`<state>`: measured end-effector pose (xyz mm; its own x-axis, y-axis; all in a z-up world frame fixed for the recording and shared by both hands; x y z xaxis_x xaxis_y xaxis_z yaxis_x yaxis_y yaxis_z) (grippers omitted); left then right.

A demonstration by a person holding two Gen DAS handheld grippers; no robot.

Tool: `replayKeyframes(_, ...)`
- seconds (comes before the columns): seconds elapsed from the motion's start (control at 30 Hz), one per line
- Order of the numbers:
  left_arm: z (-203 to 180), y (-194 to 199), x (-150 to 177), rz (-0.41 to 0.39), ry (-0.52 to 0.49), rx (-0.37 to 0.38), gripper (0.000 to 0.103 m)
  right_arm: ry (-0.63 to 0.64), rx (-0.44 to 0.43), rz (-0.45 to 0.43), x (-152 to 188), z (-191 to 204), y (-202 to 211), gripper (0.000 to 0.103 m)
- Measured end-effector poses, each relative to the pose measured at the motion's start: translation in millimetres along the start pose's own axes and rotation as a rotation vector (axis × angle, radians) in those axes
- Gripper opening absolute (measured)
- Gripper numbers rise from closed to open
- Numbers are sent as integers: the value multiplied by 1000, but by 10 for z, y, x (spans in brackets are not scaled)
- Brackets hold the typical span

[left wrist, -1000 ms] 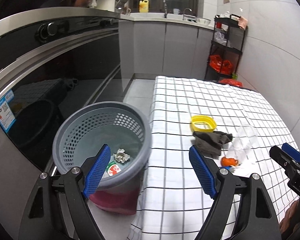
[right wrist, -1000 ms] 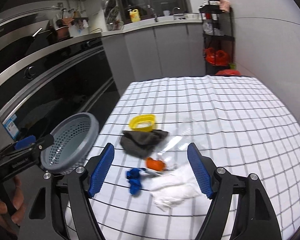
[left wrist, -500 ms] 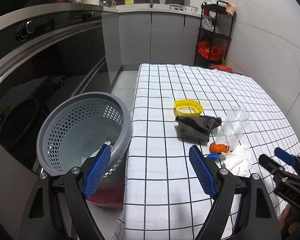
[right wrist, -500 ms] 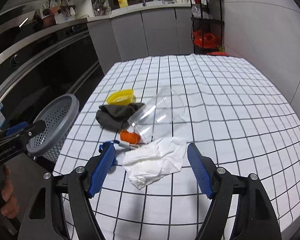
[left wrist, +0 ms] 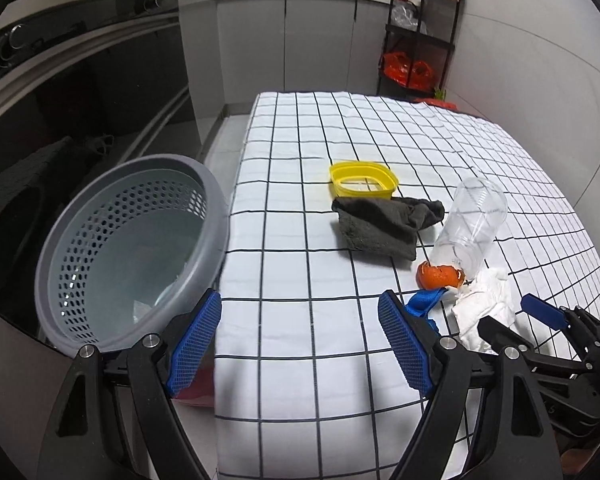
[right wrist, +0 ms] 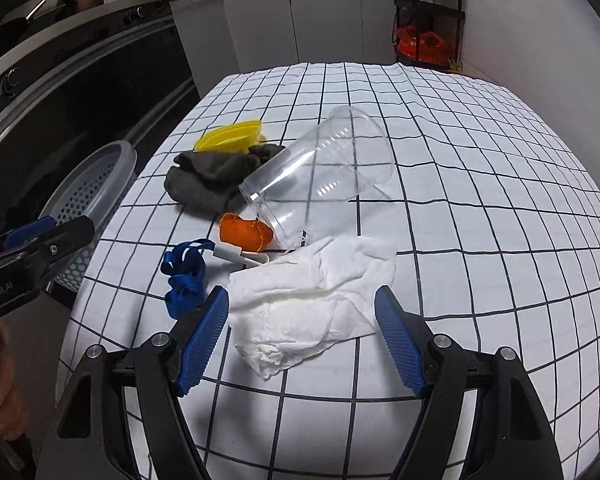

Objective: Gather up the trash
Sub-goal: 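Grasp the white tissue with the right tool, then grasp the blue strap with the left tool while right tool holds the tissue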

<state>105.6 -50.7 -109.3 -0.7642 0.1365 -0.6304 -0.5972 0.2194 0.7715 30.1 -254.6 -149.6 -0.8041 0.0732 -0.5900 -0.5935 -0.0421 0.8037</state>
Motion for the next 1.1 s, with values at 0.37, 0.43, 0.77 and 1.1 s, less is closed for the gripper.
replayKeyframes(0.37, -97, -141, 62, 30, -28, 16, 79, 45, 27, 35, 44, 33, -185, 64)
replayKeyframes(0.43, -136, -162, 66, 36, -33, 27, 79, 53, 30, 33, 37, 35, -174, 53)
replayKeyframes(0.77, -407, -216, 127, 59, -83, 92, 81, -102, -36, 14, 18, -311, -20, 15)
replayKeyframes(1.1, -736, -386, 254, 105, -138, 139, 82, -183, -52, -25, 24, -502, 157, 15)
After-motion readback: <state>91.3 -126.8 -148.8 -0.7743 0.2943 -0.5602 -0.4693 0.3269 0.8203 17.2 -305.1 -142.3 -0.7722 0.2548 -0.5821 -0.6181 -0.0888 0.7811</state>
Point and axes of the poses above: each gripper's, at about its wrist camera, not at the fingertips, and y roughly against the way its jaws point, z to its left, x to its underside, the point moved 7 cm from there along -y, roughly the way its jaws point, and after that the axes turned 6 degrees about y, right-handed, at the moved point
